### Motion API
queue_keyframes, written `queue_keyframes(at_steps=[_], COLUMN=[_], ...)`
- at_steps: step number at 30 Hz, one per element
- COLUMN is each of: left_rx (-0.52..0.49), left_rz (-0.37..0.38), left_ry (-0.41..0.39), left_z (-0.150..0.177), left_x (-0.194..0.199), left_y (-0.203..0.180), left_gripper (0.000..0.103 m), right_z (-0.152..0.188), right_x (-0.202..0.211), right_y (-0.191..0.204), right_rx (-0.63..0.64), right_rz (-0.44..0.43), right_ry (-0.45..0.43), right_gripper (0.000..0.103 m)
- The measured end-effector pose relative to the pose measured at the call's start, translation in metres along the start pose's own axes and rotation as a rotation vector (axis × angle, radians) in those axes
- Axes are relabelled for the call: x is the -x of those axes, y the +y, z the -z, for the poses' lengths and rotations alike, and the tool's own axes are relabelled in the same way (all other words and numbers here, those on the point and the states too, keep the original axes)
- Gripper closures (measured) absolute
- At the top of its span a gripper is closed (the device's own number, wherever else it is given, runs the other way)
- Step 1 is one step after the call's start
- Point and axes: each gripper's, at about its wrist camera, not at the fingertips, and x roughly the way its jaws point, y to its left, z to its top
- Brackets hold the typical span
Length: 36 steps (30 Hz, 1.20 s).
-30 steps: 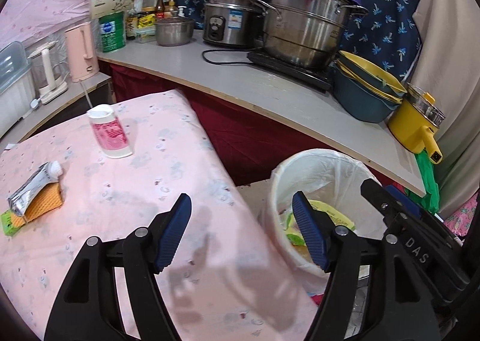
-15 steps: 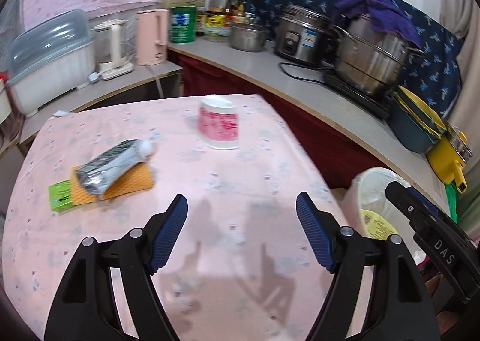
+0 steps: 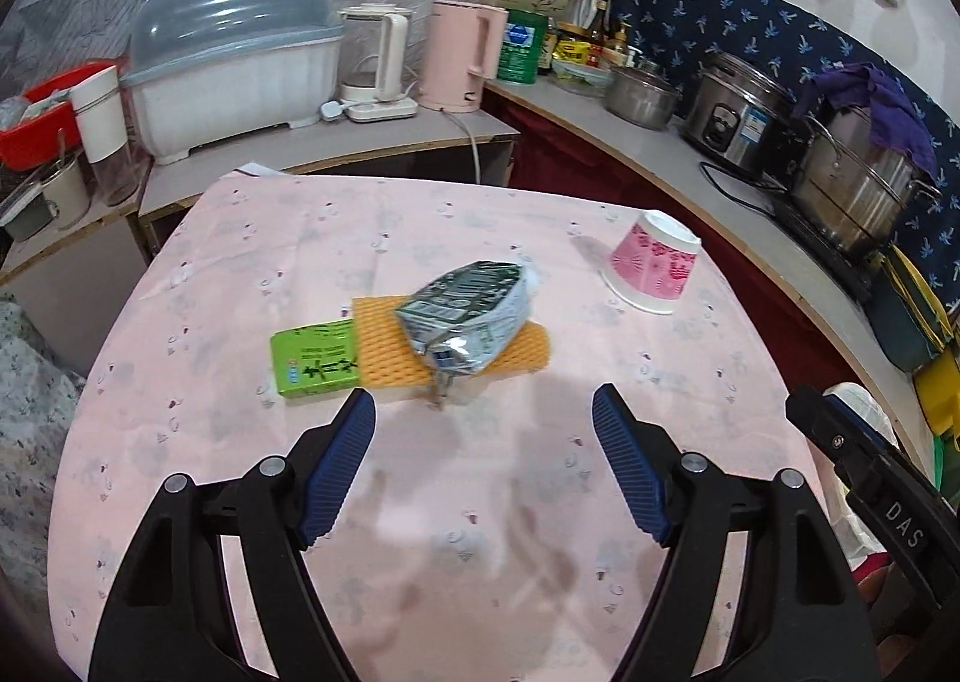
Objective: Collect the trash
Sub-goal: 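Move both open grippers back over the table, then grasp the green drink carton with white cap with the right gripper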
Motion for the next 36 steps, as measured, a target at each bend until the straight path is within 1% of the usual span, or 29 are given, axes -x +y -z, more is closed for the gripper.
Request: queue_keyframes(at_steps=[3,7,13,19,25,26,29,32,36], left_rx=[0.033,0.054,0.076,0.089,0.096,0.095,0.082,0.067,0.054], left_rz=[-0.03,-0.063,-0.085,-0.098,-0.103,-0.102,-0.1,-0.095,-0.085], left_ry=[0.001,0.0,0.01,0.015,0.025,0.027,0.035,0.045,0.061], left_z=[-0.003,-0.006,-0.01,-0.015,-0.025,-0.026,-0.029,-0.03,-0.029], left_x=[-0.002,-0.004,-0.013,-0.026,-0.042,-0.046,-0.056,-0.066,-0.077], left_y=[0.026,0.054,0.082,0.102,0.115,0.116,0.115,0.113,0.109], left_gripper=[0.032,0.032,0.032,0.032,0.032,0.032,0.032,0.032,0.032], right_z=[0.002,0.005,0.006,0.001,-0.003,-0.004,-0.005,-0.005,-0.002], right_x=[-0.012,-0.031,-0.064,-0.101,-0.136,-0.141,-0.154,-0.164,-0.175], right_y=[0.02,0.046,0.078,0.095,0.104,0.105,0.104,0.102,0.107], right_rx=[0.015,0.028,0.032,-0.02,-0.097,-0.107,-0.136,-0.174,-0.187], right_rz=[-0.025,-0.062,-0.106,-0.154,-0.203,-0.201,-0.197,-0.219,-0.245], right_ry=[0.022,0.054,0.108,0.161,0.205,0.214,0.233,0.252,0.284], right_gripper=[0.055,0.055,0.055,0.055,0.055,0.055,0.052,0.052,0.052])
